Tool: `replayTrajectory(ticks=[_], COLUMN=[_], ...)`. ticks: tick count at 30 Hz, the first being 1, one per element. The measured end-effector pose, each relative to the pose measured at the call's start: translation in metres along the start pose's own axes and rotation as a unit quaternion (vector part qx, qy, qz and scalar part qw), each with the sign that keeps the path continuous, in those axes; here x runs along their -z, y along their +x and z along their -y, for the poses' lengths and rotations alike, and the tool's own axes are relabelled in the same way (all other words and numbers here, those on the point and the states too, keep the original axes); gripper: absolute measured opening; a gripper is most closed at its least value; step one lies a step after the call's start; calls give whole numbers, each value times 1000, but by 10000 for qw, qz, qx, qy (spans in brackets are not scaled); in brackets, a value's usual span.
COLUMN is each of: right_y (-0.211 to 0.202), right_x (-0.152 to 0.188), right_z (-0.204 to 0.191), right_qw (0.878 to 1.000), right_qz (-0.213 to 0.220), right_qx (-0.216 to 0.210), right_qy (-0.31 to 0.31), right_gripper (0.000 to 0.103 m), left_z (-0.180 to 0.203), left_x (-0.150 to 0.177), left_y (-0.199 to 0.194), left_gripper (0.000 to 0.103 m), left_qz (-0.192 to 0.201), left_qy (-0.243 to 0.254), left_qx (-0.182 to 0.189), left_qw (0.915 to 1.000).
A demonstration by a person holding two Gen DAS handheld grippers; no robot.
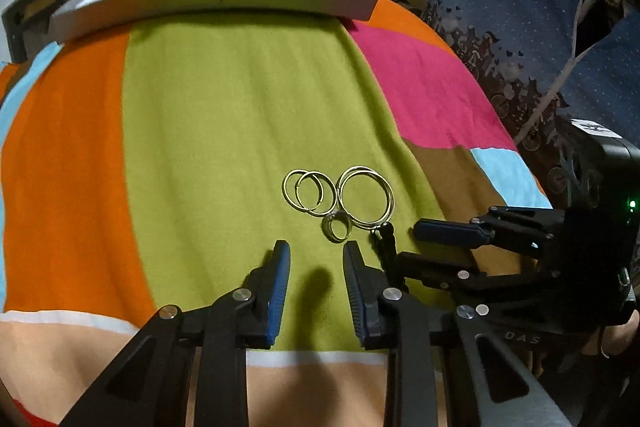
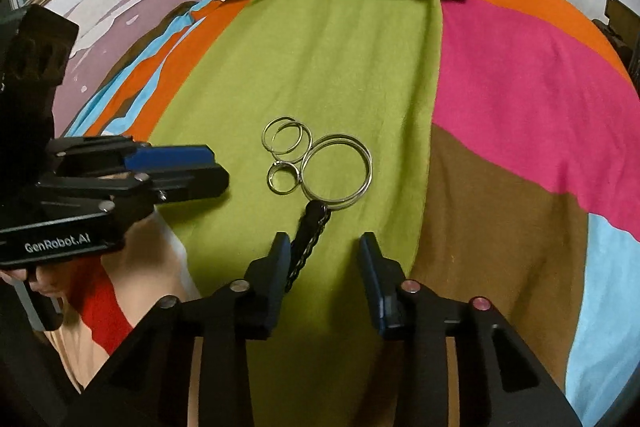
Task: Organize jewelry
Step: 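Grasp a small silver ring with the left tool while the right tool grasps the black chain keyring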
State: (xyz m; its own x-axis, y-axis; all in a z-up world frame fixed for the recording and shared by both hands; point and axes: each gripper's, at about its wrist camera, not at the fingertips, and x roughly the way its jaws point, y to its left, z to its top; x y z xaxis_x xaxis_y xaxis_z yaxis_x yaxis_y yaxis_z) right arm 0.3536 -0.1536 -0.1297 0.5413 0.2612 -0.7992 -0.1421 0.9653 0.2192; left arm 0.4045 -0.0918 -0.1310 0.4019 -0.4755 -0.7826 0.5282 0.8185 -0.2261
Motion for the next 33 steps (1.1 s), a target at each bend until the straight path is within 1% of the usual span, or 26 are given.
replayTrajectory(ticks=[4, 6, 11, 18, 20, 24, 30, 31, 33], right_y=[7, 11, 19, 22, 22, 23, 26, 26, 26], right_x=[-2, -3, -6, -10, -11, -12, -12, -14, -15], right_z=[-3, -5, -11, -7, -7, -2, 2, 3, 4], right_qw=[10000, 10000, 9999, 9999, 9998, 9999, 9999, 9999, 9999], right_qz=[4, -17, -71, -67, -60, -51, 5, 21, 40], right_qx=[-46, -54, 14, 73, 91, 109, 132, 132, 125], right_qy=[-22, -50, -152, -136, -147, -98, -5, 17, 33], right_gripper=[31, 31, 30, 23, 19, 15, 15, 15, 14], left_z=[0, -1, -6, -9, -8, -8, -2, -1, -1], left_x=[-2, -3, -6, -7, -8, -11, -15, -15, -15], left_y=[5, 10, 22, 29, 31, 38, 47, 48, 50], left_gripper=[23, 20, 18, 18, 18, 18, 18, 17, 7], left_qz=[-17, -78, -222, -333, -372, -430, -502, -503, -518], left_qy=[1, -29, -142, -287, -329, -383, -373, -373, -363], left_qx=[95, 162, 299, 516, 556, 555, 482, 475, 415], left_qw=[10000, 9998, 9992, 9977, 9972, 9968, 9969, 9969, 9971])
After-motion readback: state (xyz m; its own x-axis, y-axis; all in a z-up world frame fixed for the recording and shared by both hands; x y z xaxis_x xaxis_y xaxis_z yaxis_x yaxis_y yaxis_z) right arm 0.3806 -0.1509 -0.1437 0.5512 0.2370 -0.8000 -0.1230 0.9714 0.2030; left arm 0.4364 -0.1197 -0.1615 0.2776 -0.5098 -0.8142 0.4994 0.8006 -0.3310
